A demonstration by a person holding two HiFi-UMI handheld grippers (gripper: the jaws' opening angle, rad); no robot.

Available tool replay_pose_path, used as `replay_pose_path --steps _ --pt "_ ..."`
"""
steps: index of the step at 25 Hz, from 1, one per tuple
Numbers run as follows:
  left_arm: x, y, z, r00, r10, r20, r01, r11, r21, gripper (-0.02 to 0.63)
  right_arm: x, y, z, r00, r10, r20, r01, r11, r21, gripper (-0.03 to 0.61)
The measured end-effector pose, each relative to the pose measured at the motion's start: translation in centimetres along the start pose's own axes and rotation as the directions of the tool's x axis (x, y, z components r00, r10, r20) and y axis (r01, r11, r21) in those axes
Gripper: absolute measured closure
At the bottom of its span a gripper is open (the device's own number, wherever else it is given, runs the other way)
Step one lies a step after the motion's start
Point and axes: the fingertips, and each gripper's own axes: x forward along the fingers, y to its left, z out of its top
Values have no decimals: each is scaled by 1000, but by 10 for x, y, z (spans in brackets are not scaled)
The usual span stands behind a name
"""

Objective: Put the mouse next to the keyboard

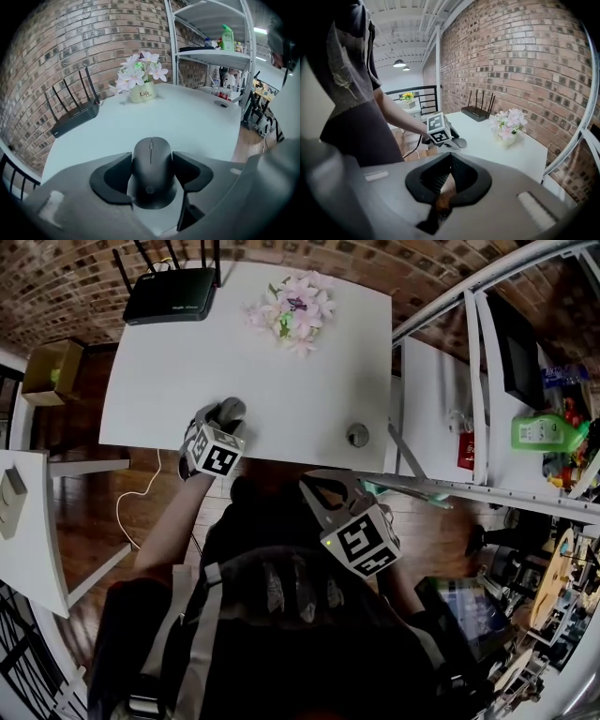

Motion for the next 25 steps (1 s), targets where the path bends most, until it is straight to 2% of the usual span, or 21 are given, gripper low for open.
replay_pose_path --steps 10,25 --pt "0 -5 -2 994 103 -42 -108 986 -128 333 -26 -39 -41 999 40 -14 -40 998 38 572" --pt "6 -41 9 989 127 -73 -137 979 -151 333 -49 -66 -85 996 87 -9 -86 995 57 572"
